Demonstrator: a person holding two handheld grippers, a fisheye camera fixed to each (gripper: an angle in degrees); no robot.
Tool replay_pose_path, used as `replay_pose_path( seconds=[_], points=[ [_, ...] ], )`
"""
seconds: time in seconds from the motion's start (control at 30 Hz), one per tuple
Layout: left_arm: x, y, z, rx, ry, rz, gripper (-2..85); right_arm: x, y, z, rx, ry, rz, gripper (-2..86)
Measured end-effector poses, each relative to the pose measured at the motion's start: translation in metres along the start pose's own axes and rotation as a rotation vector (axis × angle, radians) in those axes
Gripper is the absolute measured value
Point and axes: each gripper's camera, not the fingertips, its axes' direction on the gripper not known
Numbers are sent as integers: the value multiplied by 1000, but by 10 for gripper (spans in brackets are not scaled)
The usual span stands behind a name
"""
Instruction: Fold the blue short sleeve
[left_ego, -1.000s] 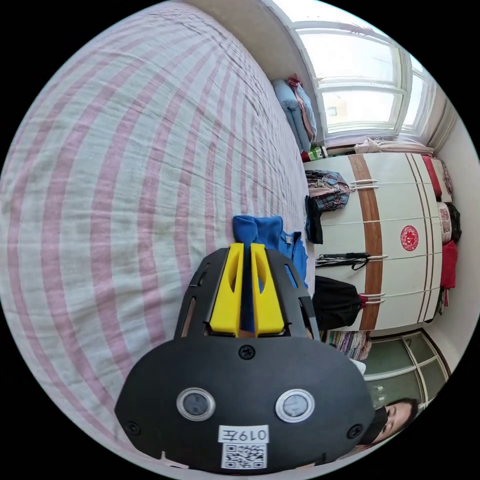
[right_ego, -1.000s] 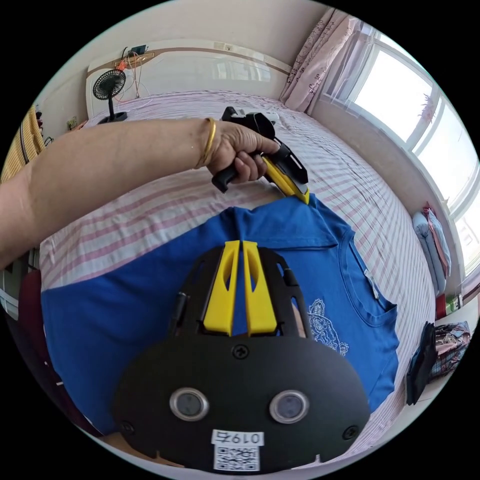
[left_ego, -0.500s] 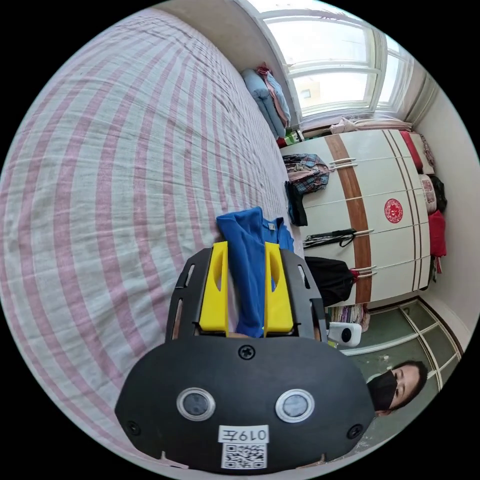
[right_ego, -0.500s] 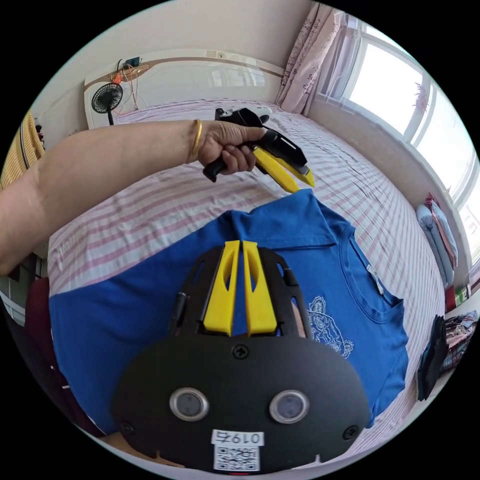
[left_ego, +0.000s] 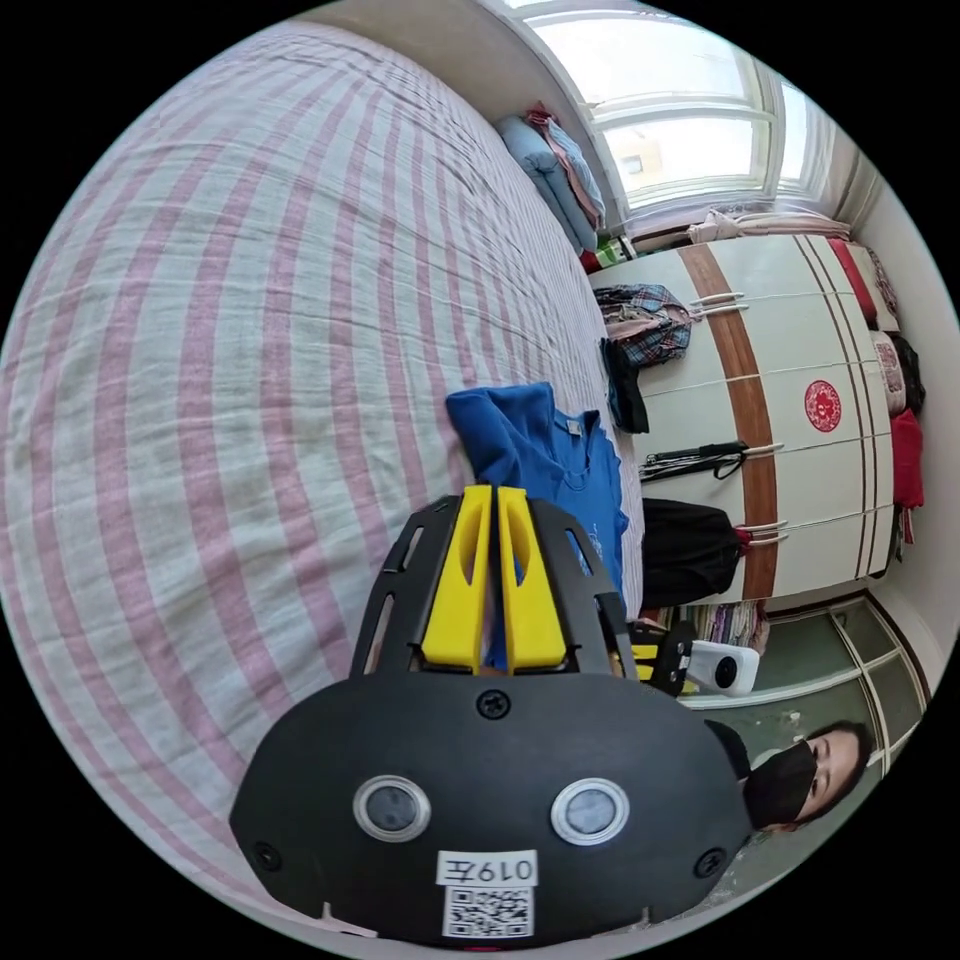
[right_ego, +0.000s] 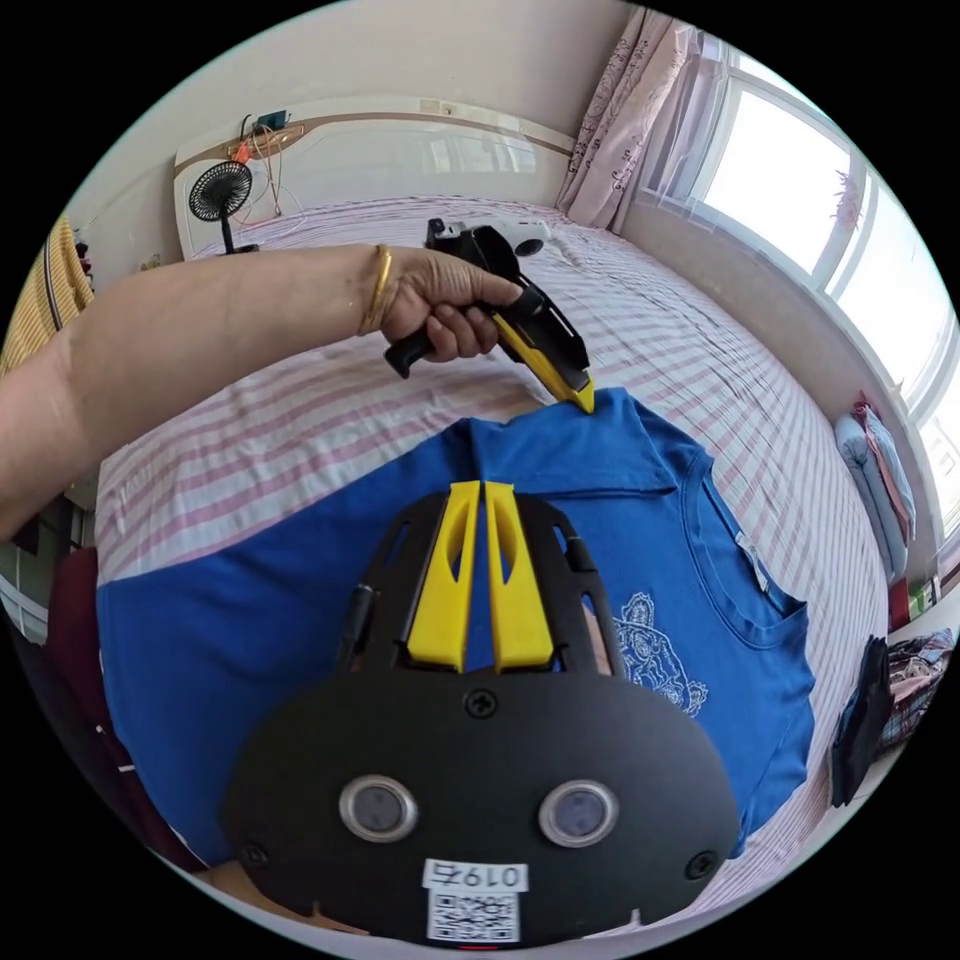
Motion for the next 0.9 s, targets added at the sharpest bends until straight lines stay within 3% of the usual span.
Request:
replay_pose_path(
  seconds=[0.23,0.43,0.7,0.9],
  points=[
    [33,-16,-57,-39,8,-48,29,1,5,-12,-7,27,-21,-8],
    [82,-2,-156,91,84,-90,69,32,12,-58,78,-25,77,-7],
    [229,50,-218,-48,-99,39,91,46,24,-118,86,-57,106,-7],
    [346,204,-318,359,-180,35,49,11,104,-198,258,-97,142,-7]
  ],
)
